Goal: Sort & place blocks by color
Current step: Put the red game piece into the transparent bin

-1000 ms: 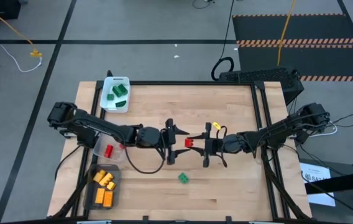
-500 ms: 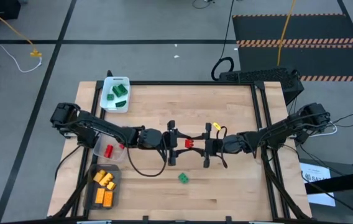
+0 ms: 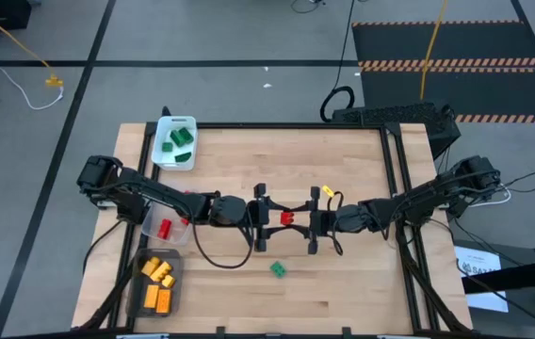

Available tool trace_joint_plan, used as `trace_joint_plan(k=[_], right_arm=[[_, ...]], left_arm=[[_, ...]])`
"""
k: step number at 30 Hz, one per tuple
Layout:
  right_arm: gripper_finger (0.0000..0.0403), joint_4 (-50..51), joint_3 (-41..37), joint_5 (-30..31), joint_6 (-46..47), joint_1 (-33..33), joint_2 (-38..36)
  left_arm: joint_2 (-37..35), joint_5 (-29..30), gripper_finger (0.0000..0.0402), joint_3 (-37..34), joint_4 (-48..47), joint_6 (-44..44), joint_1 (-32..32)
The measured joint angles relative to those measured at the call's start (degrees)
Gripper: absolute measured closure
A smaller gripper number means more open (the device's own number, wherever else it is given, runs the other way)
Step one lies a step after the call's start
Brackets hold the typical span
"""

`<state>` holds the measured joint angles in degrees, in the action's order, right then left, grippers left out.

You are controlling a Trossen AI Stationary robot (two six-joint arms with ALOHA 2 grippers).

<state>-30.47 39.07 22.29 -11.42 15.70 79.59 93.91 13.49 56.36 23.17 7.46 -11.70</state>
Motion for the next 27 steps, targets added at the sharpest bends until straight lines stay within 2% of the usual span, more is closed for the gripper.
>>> trace_joint_plan(k=[14, 19, 24, 27], right_arm=[[0.0259, 4.69, 0.04, 0.05, -3.56, 0.50, -0.02], [0.0253, 11.42, -0.66, 0.16, -6.30, 1.32, 0.50], [0.0256, 12.68, -0.34, 3.12, -4.49, 1.28, 0.19], [0.0256, 8.68, -0.24, 3.25, -5.16, 1.25, 0.07]], left_arm=[[0.00, -1.43, 0.0180, 0.00, -1.50, 0.48, 0.02], [-0.59, -1.54, 0.0186, 0.33, -1.23, 0.89, -0.12], [-0.27, -1.53, 0.0227, 0.20, -1.57, 0.91, -0.43], [-0.31, -1.60, 0.0258, 0.22, -2.06, 0.76, -0.44]])
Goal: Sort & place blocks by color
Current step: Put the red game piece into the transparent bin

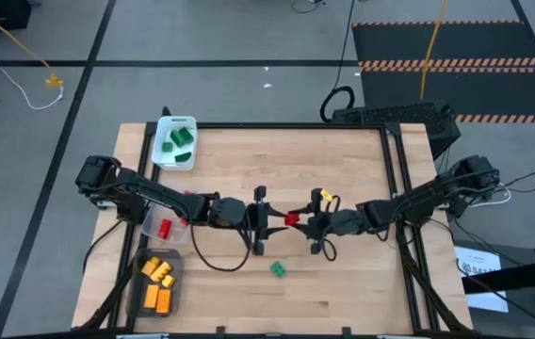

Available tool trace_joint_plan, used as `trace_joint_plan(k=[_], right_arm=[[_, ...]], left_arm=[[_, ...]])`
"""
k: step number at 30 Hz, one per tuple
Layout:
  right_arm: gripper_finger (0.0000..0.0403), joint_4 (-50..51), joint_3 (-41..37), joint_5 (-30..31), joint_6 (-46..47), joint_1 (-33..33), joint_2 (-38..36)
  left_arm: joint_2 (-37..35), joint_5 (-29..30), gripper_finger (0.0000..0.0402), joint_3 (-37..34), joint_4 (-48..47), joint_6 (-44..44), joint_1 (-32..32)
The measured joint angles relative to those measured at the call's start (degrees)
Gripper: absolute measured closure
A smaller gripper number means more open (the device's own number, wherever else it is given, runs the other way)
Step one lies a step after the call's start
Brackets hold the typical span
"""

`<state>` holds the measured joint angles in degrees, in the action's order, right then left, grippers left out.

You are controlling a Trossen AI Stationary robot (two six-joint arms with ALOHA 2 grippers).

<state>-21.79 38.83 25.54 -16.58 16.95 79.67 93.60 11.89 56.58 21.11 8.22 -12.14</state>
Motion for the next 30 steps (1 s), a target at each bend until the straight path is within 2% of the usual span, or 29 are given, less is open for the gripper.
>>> trace_joint_plan(k=[5, 8, 14, 17, 21, 26, 30], right_arm=[[0.0262, -0.58, 0.00, 0.06, -0.63, 0.02, 0.00], [0.0279, -0.25, 0.00, 0.22, -1.01, 0.00, -0.01], [0.0280, -0.08, 0.00, 3.26, -1.07, 0.00, -0.01], [0.0280, -0.33, 0.00, 3.26, -1.05, 0.00, -0.01], [0.0280, -0.79, 0.00, 3.23, -0.54, 0.00, -0.01], [0.0247, -2.40, 0.00, 2.97, -0.57, 0.04, -0.03], [0.0273, -2.40, 0.00, 2.97, -0.57, 0.00, -0.03]], left_arm=[[0.05, -0.03, 0.0285, -0.02, -0.06, -0.32, 0.02], [0.05, 0.01, 0.0286, -0.02, -0.03, -0.34, 0.02], [0.05, 0.12, 0.0286, -0.07, -0.75, 0.51, 0.02], [0.07, 2.66, 0.0273, -0.07, -2.62, 0.97, 0.00], [0.07, 5.06, 0.0215, -0.09, -5.20, 0.91, -0.04], [0.14, 9.28, 0.0115, -0.11, -4.49, -0.48, -0.04], [0.14, 9.42, 0.0050, -0.11, -4.28, -0.45, -0.11]])
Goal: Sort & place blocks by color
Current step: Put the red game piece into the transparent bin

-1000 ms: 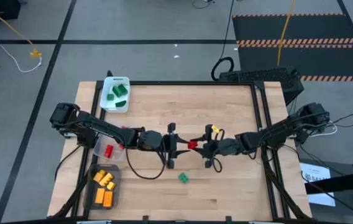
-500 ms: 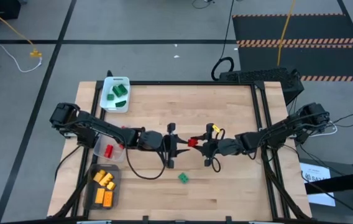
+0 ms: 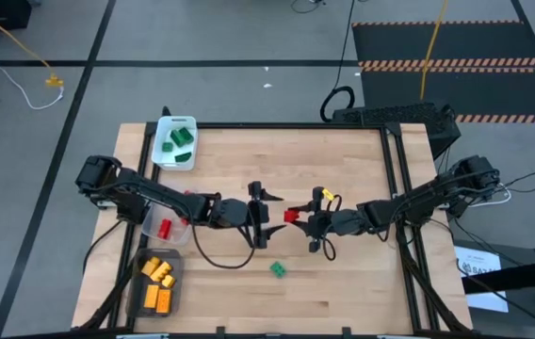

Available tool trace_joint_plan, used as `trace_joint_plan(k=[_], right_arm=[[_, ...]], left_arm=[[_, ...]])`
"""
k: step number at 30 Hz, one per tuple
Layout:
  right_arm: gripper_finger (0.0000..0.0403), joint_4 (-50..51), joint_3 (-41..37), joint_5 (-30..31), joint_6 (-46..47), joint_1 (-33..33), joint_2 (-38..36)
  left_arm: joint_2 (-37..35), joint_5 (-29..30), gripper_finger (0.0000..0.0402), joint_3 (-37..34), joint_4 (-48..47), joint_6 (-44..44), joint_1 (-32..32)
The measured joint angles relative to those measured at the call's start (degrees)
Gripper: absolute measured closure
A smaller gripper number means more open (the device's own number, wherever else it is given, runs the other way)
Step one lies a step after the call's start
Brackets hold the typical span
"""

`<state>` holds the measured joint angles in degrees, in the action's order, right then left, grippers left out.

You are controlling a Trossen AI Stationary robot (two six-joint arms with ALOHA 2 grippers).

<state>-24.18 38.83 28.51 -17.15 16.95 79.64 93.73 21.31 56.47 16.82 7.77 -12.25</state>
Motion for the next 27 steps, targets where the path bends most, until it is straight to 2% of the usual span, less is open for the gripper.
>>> trace_joint_plan(k=[5, 12, 18, 23, 27], right_arm=[[0.0281, -0.06, 0.01, -0.02, 0.42, 0.02, 0.01], [0.0272, -1.48, 0.02, -0.06, 0.55, 0.00, 0.02], [0.0277, -2.53, 0.02, -0.24, 0.44, 0.00, 0.00], [0.0277, -2.58, 0.03, -0.26, 0.42, 0.00, 0.00], [0.0276, -2.58, 0.04, -0.26, 0.42, 0.00, 0.00]], left_arm=[[0.00, -0.23, 0.0007, 0.00, 0.17, -0.35, -0.15], [0.00, -3.69, 0.0003, 0.00, 2.54, -0.17, -0.42], [0.00, -3.83, 0.0005, 0.00, 3.05, -0.11, -0.42], [0.00, -3.81, 0.0042, -0.01, 3.72, 0.90, -0.42], [0.00, -3.81, 0.0110, -0.01, 4.72, 1.03, -0.42]])
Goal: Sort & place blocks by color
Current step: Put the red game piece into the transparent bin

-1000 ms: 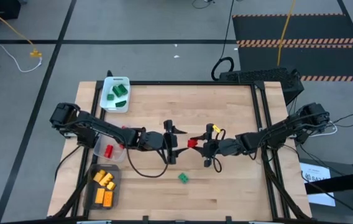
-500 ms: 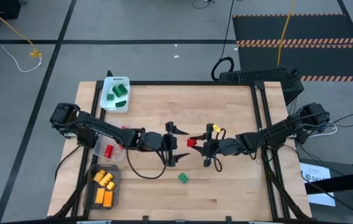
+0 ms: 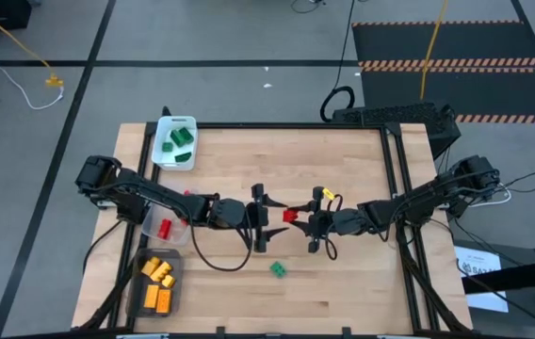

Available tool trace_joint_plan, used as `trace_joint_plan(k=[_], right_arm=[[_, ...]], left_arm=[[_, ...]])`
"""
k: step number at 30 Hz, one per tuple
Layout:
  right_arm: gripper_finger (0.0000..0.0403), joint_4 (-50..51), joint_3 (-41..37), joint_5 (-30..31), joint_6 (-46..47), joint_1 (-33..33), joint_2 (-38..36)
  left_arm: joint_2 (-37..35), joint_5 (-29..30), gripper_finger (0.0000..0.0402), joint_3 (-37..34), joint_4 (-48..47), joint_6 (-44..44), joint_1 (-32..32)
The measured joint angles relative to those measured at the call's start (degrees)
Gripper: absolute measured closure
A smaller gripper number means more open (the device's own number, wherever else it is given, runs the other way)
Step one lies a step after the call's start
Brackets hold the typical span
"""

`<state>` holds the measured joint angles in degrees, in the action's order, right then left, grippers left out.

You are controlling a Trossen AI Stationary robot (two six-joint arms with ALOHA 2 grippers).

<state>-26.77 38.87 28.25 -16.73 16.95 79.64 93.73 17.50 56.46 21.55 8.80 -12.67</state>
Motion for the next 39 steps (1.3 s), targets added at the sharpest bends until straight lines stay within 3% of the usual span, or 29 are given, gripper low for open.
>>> trace_joint_plan(k=[7, 11, 14, 23, 28, 33, 39], right_arm=[[0.0276, 0.17, 0.00, -0.48, 0.06, 0.07, 0.00], [0.0276, 0.22, 0.00, -1.58, 0.04, 0.09, 0.00], [0.0275, -0.06, 0.00, -1.80, 0.10, 0.09, 0.00], [0.0275, -2.75, 0.02, -1.22, 1.83, -0.15, -0.02], [0.0275, -3.40, 0.02, -2.23, 2.63, -0.28, -0.02], [0.0275, -3.22, 0.02, -3.05, 3.17, -0.36, -0.02], [0.0275, -3.42, 0.02, -3.04, 3.11, -0.39, -0.02]], left_arm=[[0.00, -1.90, 0.0261, 0.00, -0.55, 1.25, 0.09], [0.00, -2.25, 0.0295, 0.01, -0.60, 1.46, -0.02], [-0.03, -2.33, 0.0277, 0.01, -1.18, 1.51, -0.07], [-0.02, -2.71, 0.0110, 0.01, -3.24, -0.82, 0.26], [0.00, -1.63, 0.0053, -0.01, -1.82, -0.69, 0.17], [0.07, -0.87, 0.0052, -0.01, 1.24, -0.24, 0.11], [0.07, -0.43, 0.0103, -0.01, -0.01, -0.07, 0.27]])
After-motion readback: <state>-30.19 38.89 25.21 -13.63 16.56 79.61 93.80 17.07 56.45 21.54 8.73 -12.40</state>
